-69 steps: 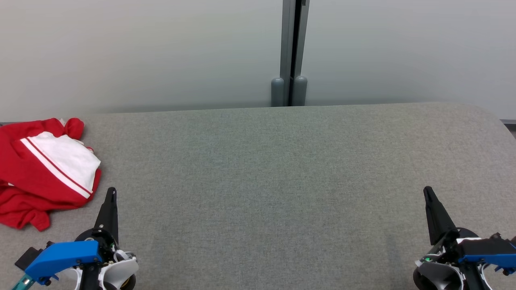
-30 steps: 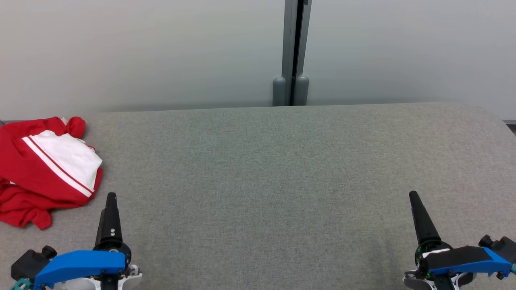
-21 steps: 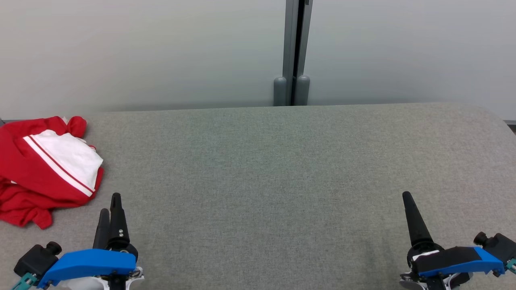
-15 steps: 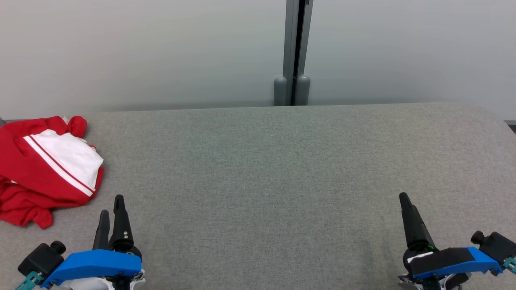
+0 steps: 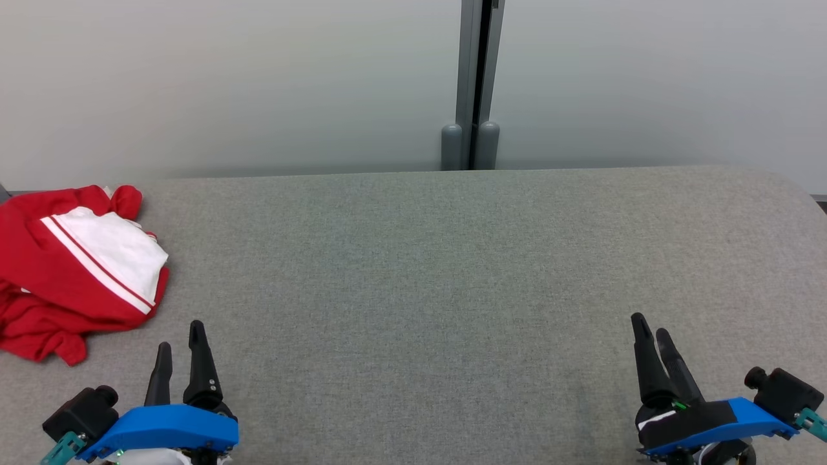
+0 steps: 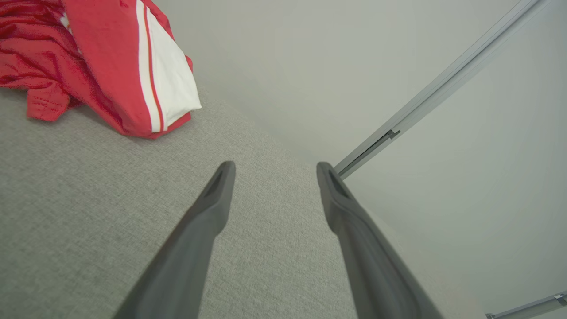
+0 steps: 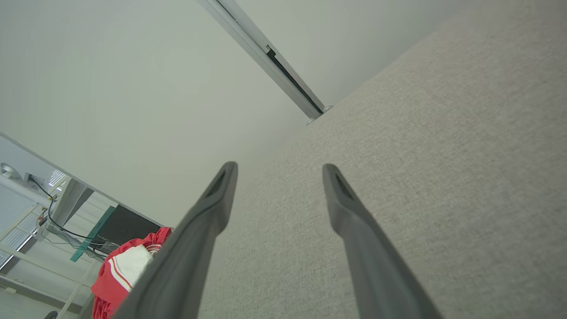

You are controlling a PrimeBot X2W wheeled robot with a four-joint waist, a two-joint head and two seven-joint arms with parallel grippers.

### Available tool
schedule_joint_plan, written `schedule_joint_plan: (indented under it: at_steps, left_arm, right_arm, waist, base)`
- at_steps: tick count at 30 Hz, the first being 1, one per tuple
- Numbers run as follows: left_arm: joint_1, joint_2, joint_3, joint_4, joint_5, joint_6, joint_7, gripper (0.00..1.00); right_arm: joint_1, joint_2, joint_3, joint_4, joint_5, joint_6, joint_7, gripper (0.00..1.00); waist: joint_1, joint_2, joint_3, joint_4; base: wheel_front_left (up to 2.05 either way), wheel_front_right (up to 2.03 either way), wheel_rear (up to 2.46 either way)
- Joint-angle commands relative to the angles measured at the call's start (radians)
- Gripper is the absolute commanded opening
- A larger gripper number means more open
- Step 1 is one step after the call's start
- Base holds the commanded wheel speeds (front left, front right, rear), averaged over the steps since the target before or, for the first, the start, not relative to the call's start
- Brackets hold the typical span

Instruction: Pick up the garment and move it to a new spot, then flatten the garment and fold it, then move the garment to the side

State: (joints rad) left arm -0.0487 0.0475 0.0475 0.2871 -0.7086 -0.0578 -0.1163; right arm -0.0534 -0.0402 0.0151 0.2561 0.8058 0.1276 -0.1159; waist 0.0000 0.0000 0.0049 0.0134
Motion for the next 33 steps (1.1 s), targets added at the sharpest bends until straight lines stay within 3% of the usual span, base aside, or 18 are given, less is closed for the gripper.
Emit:
schedule_joint_plan:
  at_steps: [1,33]
  left_arm:
    - [-0.025,0.008,-0.005,-0.009,0.034,0.003,-0.010,1.00]
    - [-0.024,0.010,-0.028,0.025,0.343,0.036,-0.087,1.00]
  right_arm:
    - [-0.010,-0.008,-0.001,-0.004,-0.035,0.003,-0.010,1.00]
    - [-0.023,-0.011,0.018,0.048,-0.367,0.004,-0.087,1.00]
  waist:
    - [0.0000,0.0000,0.000,0.000]
    - [0.0000,0.0000,-0.001,0.006]
  base:
    - [0.00,0.00,0.00]
    - [0.00,0.00,0.00]
